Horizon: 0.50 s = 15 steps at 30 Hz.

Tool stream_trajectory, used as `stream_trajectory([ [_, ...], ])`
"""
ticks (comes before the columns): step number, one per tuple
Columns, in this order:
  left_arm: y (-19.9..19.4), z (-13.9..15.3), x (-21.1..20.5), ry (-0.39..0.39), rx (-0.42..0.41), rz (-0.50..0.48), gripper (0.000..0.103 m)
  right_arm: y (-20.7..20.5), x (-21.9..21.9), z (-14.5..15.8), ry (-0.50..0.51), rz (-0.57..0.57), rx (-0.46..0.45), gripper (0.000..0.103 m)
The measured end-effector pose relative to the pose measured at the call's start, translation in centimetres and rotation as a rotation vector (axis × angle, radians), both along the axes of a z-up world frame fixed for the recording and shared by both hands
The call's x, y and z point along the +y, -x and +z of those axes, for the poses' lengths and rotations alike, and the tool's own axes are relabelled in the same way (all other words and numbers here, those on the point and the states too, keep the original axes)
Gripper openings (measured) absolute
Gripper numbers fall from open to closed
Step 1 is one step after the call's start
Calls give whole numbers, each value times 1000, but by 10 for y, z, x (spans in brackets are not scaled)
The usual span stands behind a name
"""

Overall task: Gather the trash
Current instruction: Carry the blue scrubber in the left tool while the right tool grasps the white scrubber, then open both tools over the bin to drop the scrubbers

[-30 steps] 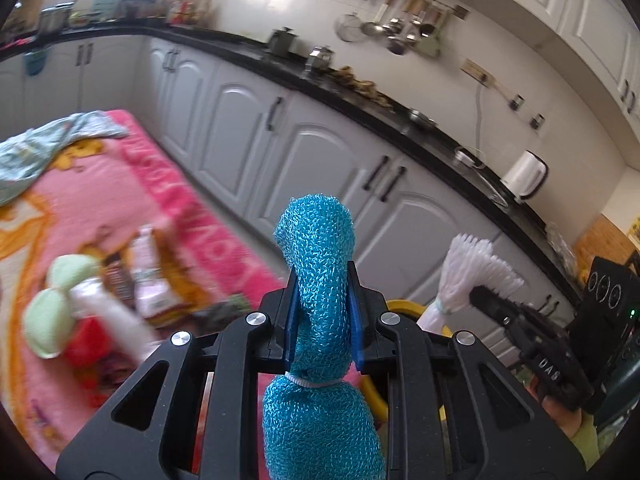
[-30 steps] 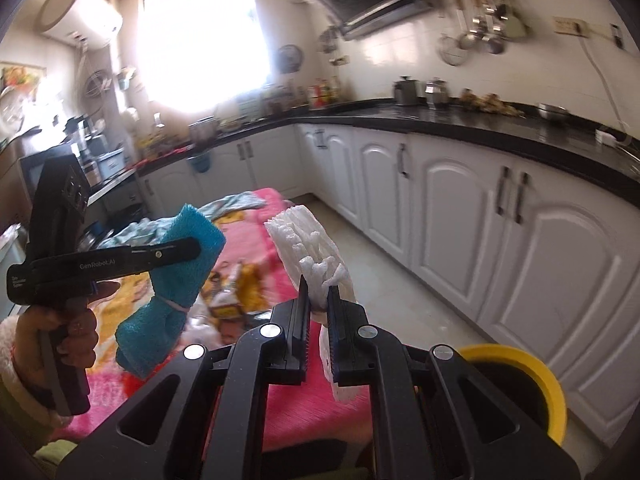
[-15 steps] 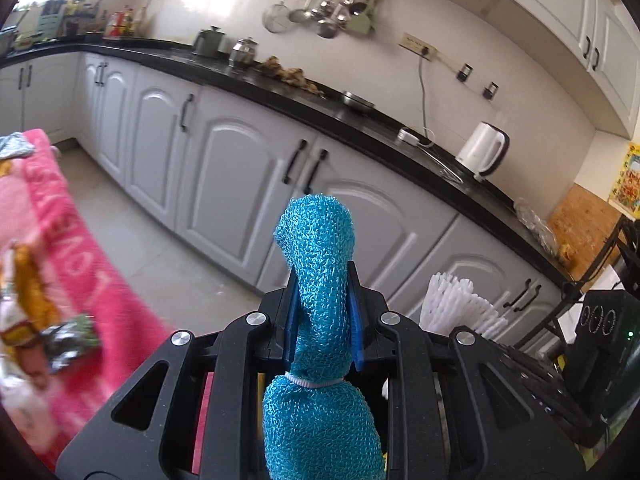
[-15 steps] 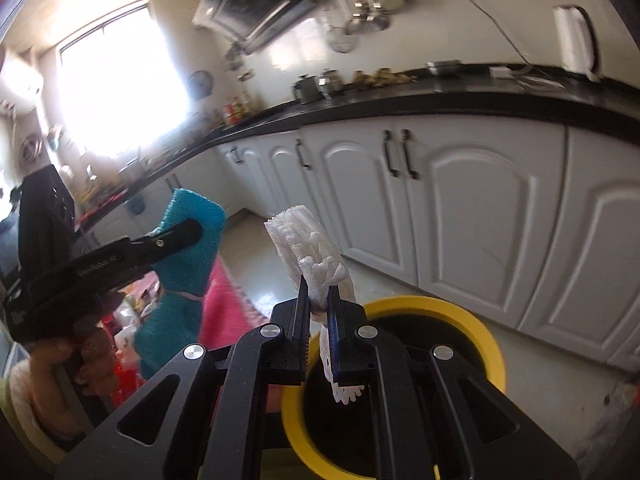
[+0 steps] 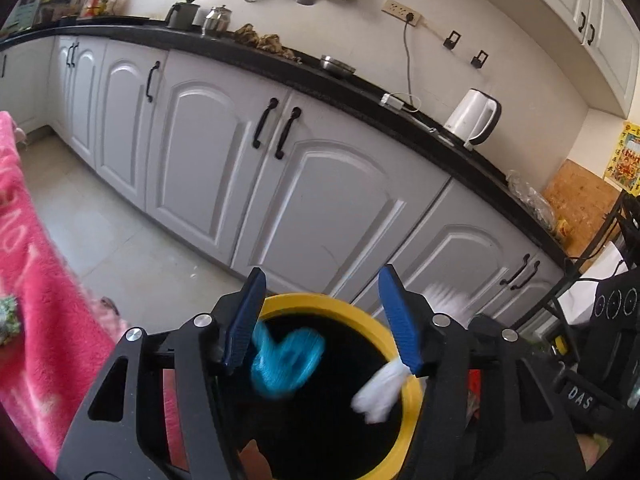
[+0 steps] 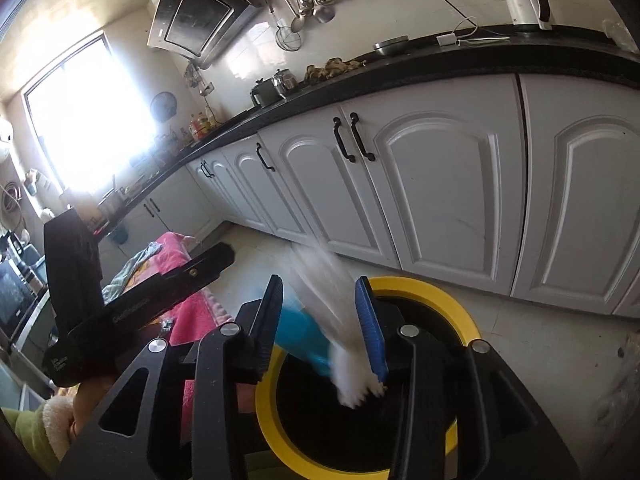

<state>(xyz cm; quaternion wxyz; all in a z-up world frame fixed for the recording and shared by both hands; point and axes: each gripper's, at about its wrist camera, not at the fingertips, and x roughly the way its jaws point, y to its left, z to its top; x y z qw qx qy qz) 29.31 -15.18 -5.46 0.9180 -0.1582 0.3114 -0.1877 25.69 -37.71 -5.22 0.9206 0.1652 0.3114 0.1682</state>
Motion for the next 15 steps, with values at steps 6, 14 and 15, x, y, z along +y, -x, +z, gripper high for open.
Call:
stream_trajectory([
  [6, 26, 15, 43, -18, -35, 68, 68, -1, 19, 4, 22, 42, -7, 42],
  [14, 73, 47, 116, -126, -83, 227, 85, 14, 80, 18, 74, 148, -43, 48],
  [15, 79, 50, 126, -135, -86, 250, 86, 16, 89, 20, 79, 164, -50, 49],
])
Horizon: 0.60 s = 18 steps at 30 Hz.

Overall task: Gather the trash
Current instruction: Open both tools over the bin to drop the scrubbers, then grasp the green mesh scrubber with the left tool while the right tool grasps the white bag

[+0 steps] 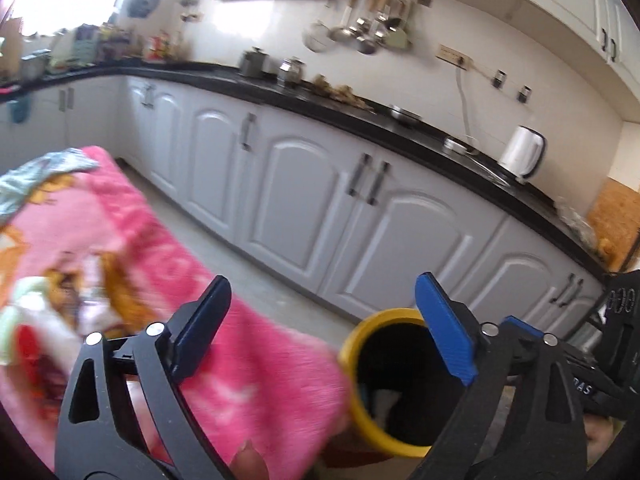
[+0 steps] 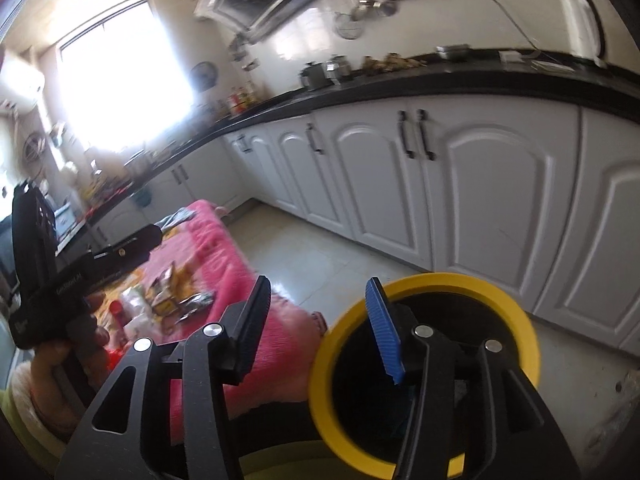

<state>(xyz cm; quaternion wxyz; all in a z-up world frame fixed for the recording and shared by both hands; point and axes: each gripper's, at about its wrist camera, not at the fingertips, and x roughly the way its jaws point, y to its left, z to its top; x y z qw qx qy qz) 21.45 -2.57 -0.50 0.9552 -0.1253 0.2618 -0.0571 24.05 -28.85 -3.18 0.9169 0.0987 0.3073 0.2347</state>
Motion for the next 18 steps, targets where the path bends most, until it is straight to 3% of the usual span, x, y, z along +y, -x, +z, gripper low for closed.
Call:
stream_trajectory([
  [12, 60, 24, 98, 12, -38, 190, 92, 37, 87, 26, 33, 182, -62, 68],
  [18, 80, 27, 138, 18, -40, 265, 92, 50, 129, 29, 54, 275, -60, 72],
])
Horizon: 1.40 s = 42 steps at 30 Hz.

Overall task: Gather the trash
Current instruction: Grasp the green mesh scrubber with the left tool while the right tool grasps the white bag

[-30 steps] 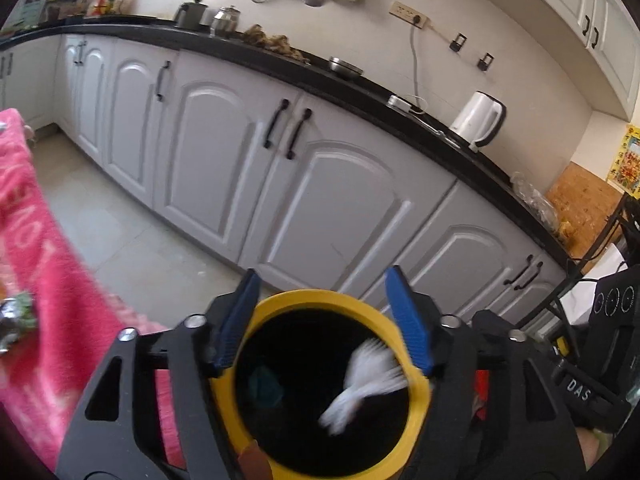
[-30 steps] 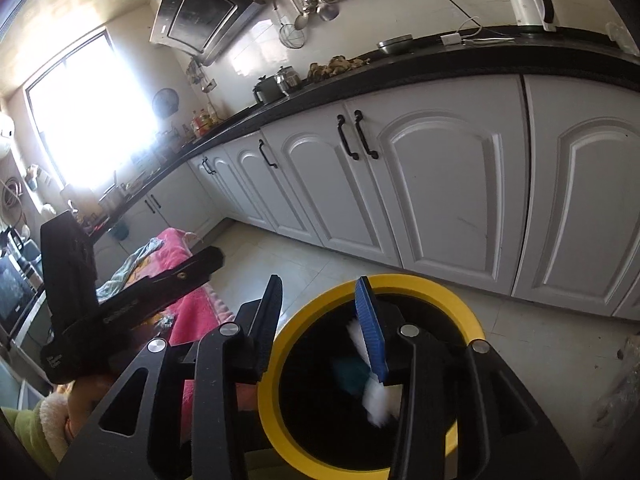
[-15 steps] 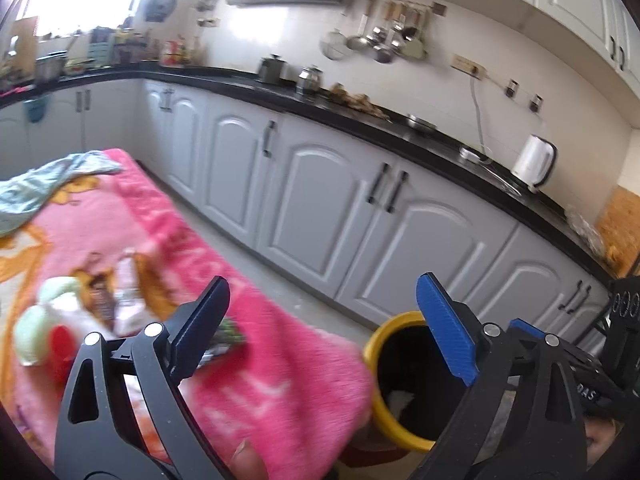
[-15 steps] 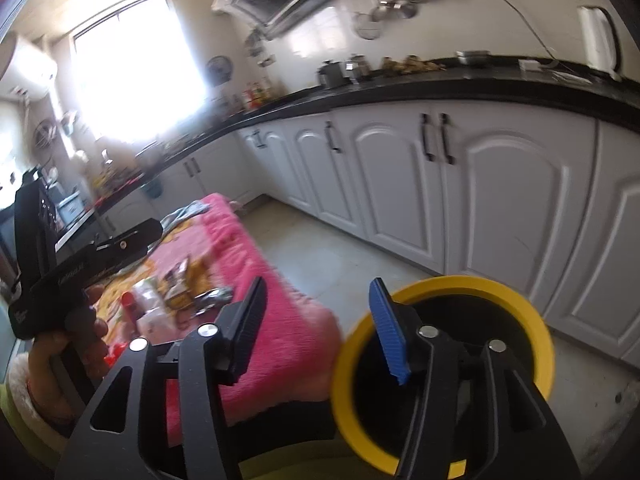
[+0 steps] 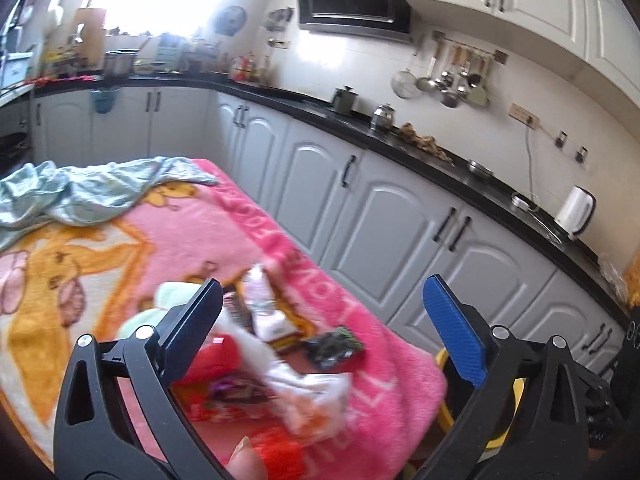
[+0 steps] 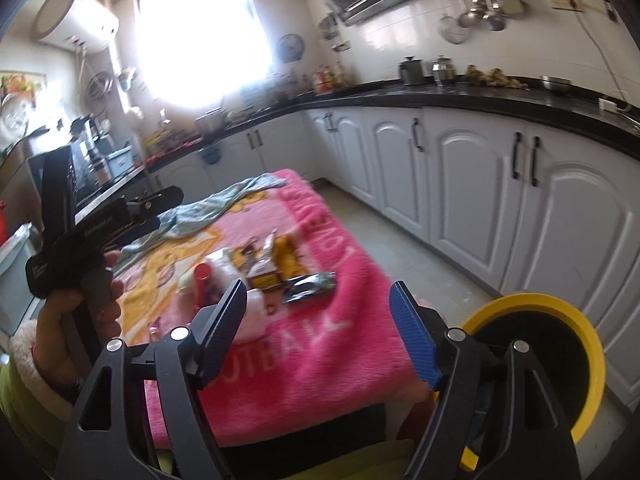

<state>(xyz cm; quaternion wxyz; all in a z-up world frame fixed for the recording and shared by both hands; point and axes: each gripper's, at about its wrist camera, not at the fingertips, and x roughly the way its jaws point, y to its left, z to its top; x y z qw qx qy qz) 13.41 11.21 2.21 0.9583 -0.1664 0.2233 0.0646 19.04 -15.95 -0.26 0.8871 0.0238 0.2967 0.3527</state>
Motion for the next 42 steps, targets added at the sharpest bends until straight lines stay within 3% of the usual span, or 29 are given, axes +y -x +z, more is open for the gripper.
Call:
stream_trajectory([
  [19, 26, -23, 81, 67, 46, 141, 92, 15, 99, -22, 95, 181, 27, 77],
  [29, 15, -65, 122, 106, 173, 177, 92, -5, 126, -44, 135, 202, 79, 78],
  [36, -9, -101, 142, 169, 295, 105, 92, -23, 142, -62, 165, 210, 121, 78],
  [42, -29, -120, 146, 173, 371, 59, 92, -38, 154, -81, 174, 223, 188, 76],
])
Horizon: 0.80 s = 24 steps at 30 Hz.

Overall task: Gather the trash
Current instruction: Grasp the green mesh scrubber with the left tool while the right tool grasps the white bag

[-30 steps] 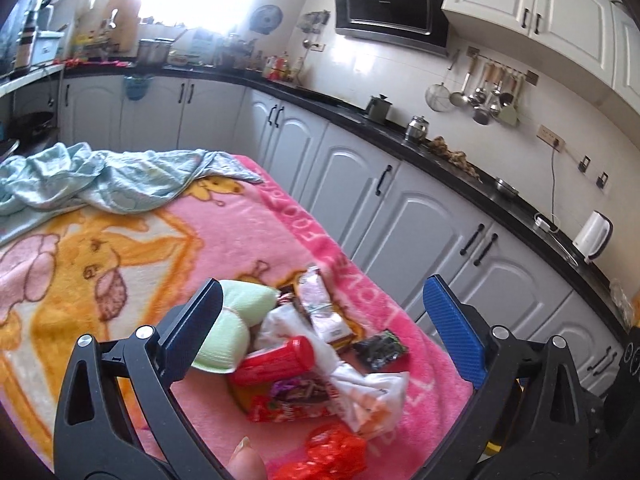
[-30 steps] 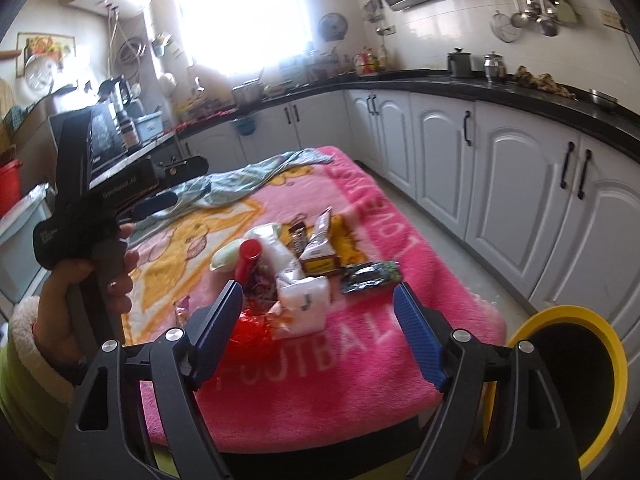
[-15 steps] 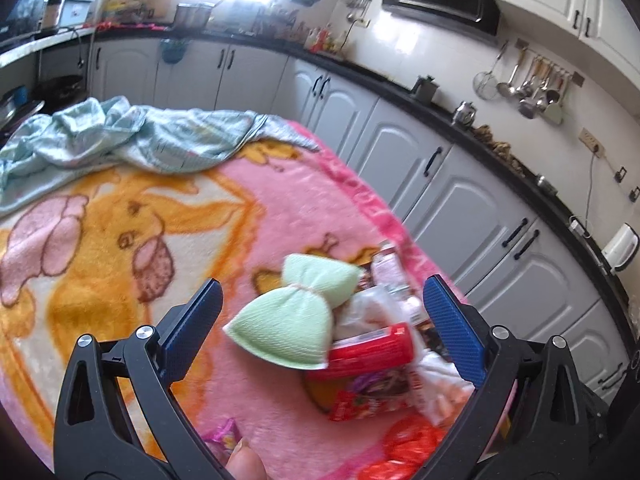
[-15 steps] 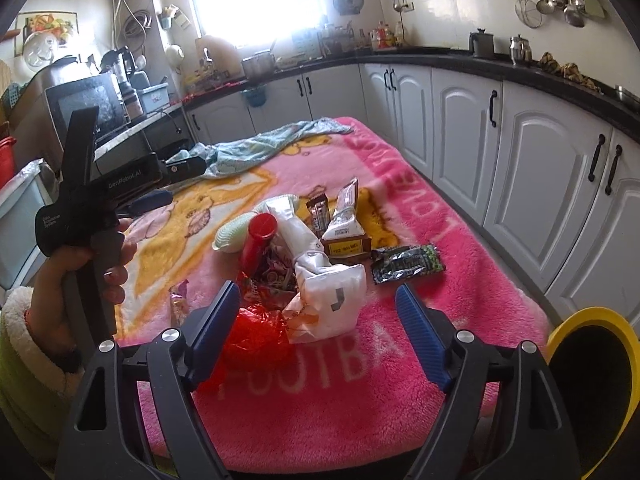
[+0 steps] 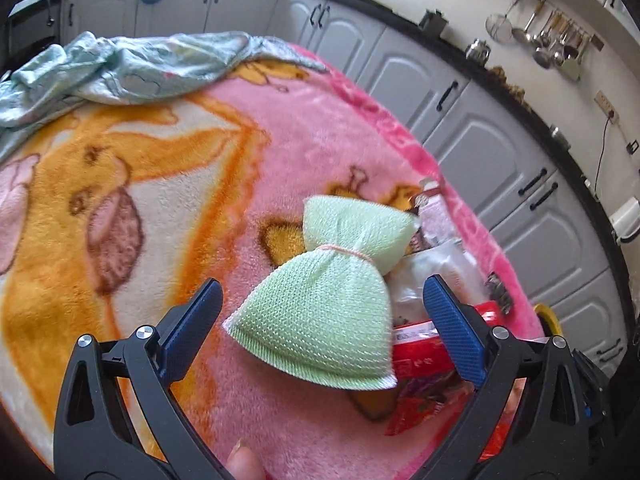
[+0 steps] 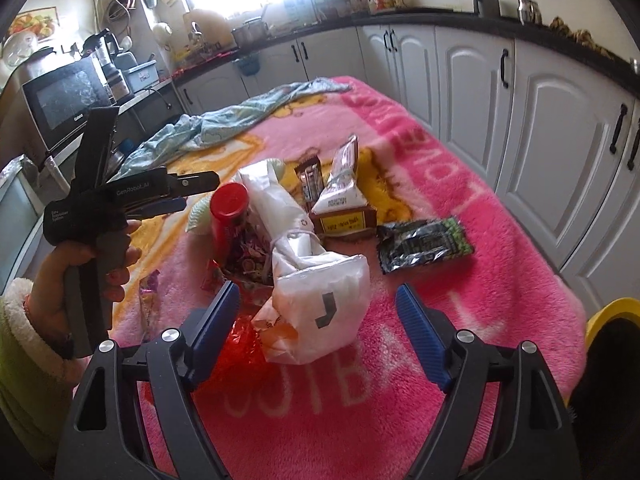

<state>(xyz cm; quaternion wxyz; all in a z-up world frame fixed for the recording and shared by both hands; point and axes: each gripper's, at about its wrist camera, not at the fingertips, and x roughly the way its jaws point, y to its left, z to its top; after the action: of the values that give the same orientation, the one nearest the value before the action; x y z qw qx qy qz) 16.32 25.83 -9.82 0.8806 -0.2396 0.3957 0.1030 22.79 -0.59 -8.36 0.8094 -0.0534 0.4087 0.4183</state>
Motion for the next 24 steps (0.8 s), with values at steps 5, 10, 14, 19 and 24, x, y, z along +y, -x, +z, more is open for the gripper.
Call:
stream_trajectory([
  [5, -6, -19, 3, 34, 53, -13, 92, 0, 2, -9, 9, 25, 41, 46],
  [10, -2, -23, -4, -6, 61, -41, 79, 3, -9, -4, -15, 9, 44, 36],
  [14, 1, -20, -4, -10, 60, -51, 72, 6, -20, 6, -36, -2, 28, 32],
  [19, 13, -12, -3, 6, 30, -40, 70, 9, -35, 18, -56, -26, 11, 32],
  [24, 28, 7, -7, -11, -22, -28, 70, 10, -46, 26, -65, -42, -4, 31],
])
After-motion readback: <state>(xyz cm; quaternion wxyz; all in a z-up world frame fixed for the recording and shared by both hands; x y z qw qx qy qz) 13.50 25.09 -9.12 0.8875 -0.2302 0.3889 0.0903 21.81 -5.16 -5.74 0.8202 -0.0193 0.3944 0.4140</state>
